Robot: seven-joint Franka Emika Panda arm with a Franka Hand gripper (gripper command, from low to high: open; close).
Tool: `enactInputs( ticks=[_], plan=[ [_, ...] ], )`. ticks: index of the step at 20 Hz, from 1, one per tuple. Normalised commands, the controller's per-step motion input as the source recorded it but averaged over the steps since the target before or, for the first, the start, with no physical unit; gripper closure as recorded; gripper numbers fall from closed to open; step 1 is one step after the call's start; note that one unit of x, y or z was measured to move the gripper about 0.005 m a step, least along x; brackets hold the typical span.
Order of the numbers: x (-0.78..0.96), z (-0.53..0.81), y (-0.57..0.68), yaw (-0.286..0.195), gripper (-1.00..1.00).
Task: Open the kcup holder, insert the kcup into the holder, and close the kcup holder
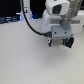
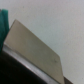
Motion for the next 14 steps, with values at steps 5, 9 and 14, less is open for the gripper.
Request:
enactInputs(
  ticks=[5, 9, 14],
  plan=[
    [-0.44, 0.02, 0.51, 0.101, -1.00],
    [-0.49, 0.03, 0.54, 0.091, -1.00],
    [-0.50, 0.08, 0.57, 0.083, -1.00]
  ],
)
